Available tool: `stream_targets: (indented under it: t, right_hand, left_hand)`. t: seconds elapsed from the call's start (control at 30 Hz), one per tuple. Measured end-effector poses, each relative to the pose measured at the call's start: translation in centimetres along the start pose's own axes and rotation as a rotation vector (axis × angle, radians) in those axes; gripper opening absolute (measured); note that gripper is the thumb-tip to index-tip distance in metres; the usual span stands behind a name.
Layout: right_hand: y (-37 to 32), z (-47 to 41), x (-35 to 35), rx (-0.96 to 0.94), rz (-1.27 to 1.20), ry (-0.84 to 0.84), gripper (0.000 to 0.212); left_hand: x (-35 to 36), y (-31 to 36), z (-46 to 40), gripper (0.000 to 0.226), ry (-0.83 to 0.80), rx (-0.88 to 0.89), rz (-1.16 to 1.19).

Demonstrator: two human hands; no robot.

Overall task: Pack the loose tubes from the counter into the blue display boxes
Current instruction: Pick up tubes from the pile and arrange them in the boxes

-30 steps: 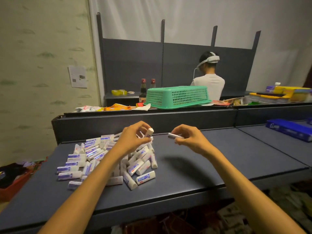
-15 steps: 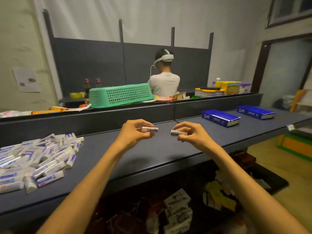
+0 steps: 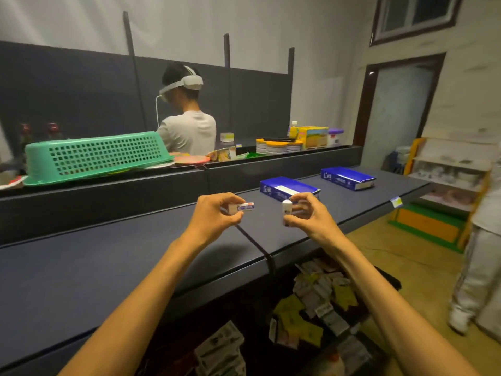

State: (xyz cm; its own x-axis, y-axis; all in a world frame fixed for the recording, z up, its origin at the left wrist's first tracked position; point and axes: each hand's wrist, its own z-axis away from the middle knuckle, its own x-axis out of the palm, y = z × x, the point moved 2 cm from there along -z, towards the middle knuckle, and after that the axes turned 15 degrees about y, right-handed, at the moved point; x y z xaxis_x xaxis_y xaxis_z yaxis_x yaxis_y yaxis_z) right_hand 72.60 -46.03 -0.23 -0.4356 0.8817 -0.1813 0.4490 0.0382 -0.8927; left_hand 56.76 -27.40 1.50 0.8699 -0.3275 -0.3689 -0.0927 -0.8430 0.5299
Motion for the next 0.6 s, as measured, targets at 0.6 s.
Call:
stream_targets:
  t: [0.6]
  right_hand:
    - [8.3,-20.9,-5.9,-0.348,0.446,-0.19,0.042]
  left_hand:
    - [16.5,-4.0,-12.5,0.031,-0.025,-0.028,-0.064]
